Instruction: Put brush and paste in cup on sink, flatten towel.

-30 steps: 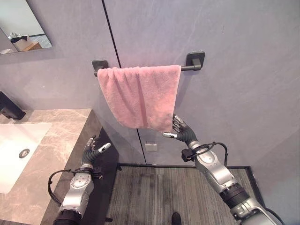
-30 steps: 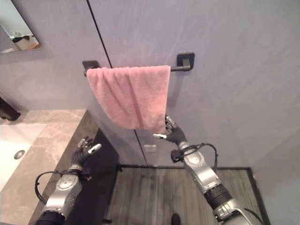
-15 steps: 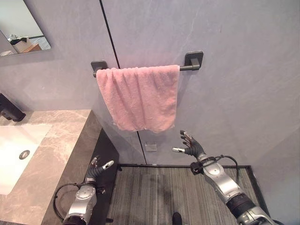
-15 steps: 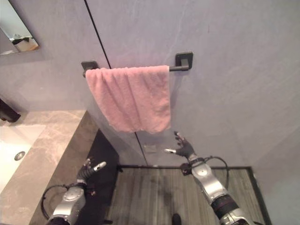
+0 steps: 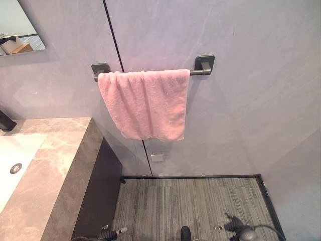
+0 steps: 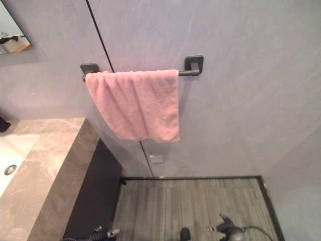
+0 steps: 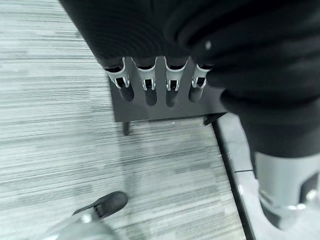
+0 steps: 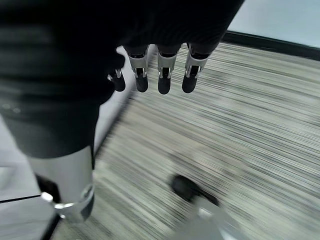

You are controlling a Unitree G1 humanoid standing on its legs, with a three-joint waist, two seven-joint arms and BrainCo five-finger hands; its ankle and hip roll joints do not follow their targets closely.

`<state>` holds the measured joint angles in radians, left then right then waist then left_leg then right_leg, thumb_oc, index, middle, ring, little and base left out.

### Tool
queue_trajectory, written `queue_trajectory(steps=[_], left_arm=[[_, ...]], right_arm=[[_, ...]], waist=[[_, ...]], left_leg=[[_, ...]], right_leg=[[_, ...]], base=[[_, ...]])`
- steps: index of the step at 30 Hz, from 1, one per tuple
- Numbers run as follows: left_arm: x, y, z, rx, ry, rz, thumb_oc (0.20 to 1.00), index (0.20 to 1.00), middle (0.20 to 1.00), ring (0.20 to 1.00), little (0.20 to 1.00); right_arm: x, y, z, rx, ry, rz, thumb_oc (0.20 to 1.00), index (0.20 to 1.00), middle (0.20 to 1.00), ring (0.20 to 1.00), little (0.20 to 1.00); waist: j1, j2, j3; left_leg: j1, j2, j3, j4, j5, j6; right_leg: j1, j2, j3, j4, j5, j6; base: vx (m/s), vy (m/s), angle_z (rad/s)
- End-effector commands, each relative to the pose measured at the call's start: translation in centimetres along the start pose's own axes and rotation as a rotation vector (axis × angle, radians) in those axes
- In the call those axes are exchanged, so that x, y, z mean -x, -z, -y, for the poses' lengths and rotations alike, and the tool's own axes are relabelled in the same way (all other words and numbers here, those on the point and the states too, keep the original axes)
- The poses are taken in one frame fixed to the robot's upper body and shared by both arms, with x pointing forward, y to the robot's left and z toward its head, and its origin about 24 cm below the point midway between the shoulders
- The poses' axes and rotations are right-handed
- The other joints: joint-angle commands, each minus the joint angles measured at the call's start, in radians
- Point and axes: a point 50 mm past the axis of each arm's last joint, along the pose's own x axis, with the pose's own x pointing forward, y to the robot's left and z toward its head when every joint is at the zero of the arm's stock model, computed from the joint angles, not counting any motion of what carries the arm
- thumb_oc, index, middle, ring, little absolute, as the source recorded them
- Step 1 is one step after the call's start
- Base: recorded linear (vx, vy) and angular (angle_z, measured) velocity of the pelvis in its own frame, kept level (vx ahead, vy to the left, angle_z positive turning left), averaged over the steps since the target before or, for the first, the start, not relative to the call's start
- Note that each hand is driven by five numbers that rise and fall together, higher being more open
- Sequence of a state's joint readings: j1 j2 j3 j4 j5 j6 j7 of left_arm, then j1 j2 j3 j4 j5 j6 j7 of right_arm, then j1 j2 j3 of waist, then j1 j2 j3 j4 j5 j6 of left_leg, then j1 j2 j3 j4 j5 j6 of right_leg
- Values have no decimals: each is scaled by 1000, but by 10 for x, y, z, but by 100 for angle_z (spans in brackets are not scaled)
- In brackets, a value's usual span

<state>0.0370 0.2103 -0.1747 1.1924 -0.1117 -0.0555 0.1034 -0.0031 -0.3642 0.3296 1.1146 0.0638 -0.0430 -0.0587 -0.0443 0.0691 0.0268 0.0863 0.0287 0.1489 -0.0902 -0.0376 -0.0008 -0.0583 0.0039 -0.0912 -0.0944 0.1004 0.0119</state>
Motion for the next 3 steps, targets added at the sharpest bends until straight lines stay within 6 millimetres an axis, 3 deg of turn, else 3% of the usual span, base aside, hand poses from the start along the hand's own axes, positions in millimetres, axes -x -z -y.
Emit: queue_trajectory(steps=[1, 3], left_arm=[[-2, -11, -5, 37, -6, 51, 1000, 1000, 1000, 1000, 1000], [-1, -7, -5, 53, -9, 49, 1000, 1000, 1000, 1000, 1000]], right_arm=[[-3, -24, 2, -208, 2, 110, 1000, 1000, 1000, 1000, 1000], [-2, -20, 2, -311, 7, 110, 1000, 1000, 1000, 1000, 1000]], waist=[[-18, -47, -40], [-18, -50, -38]], left_leg=[[-13, -38, 12, 17, 25, -26], [-13, -37, 12, 19, 23, -25]], right_leg=[[83, -54, 6, 20, -68, 81], [83, -53, 8, 22, -69, 81]], base=[[-16, -5, -3], [0, 0, 0]])
